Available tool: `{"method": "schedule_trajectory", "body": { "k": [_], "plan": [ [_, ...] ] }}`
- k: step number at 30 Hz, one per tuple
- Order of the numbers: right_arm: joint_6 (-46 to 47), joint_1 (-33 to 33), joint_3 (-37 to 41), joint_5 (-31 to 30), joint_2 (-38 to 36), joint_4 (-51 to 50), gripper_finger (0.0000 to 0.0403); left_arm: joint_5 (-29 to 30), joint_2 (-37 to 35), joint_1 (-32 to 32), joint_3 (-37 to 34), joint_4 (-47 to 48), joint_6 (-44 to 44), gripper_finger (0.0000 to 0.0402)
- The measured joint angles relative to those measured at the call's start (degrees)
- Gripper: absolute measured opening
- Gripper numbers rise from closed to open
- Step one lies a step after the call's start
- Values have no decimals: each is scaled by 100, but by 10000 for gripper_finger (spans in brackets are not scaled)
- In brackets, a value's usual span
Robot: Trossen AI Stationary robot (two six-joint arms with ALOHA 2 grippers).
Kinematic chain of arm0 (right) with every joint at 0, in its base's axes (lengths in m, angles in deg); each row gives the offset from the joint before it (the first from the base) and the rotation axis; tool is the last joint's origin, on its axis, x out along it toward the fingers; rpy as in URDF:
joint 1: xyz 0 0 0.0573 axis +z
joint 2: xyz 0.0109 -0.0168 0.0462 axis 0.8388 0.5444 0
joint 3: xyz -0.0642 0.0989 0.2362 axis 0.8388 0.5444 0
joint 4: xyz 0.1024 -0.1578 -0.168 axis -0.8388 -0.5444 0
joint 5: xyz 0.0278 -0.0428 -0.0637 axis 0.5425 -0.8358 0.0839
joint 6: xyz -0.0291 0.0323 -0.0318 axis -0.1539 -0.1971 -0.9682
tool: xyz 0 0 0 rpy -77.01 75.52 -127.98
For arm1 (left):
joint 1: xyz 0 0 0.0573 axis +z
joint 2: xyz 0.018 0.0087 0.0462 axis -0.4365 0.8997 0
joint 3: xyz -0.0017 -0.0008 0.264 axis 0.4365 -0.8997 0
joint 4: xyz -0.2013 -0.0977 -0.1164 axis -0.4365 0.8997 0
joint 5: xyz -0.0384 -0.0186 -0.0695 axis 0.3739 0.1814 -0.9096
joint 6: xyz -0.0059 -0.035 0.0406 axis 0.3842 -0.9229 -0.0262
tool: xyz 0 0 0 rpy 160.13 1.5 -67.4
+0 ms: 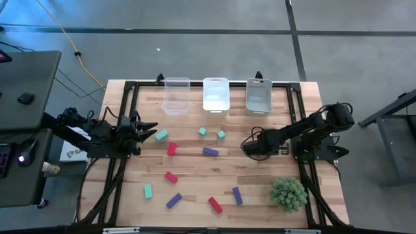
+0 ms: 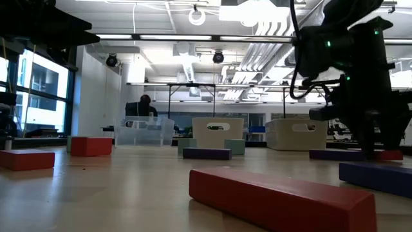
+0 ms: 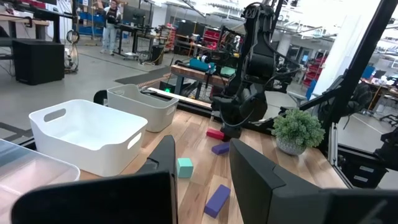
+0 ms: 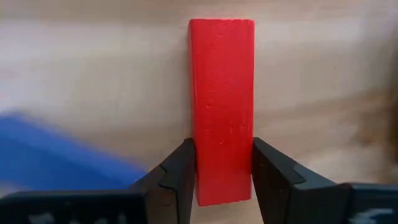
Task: Sort & place blocks by color
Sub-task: Put the red block into the gray bin
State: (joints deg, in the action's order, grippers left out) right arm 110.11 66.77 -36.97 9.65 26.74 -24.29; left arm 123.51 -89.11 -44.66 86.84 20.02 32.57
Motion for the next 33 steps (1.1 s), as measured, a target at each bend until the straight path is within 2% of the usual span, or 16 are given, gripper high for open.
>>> {"method": "schedule_trajectory", "body": {
  "k": [8, 19, 27, 33],
  "plan": [
    [-198, 0, -421, -252, -261, -48, 111, 0, 0, 1, 0, 0, 0, 71],
    [-808, -226, -1327, -1244, -327, -231, 110, 2, 0, 0, 0, -50, -17, 71],
    [-2492, -1013, -2073, -1687, -332, -488, 110, 18, 0, 0, 0, -70, -17, 71],
    [-3896, -1805, -2435, -1721, -336, -490, 110, 104, 0, -1, 0, -70, -193, 71]
  ]
}}
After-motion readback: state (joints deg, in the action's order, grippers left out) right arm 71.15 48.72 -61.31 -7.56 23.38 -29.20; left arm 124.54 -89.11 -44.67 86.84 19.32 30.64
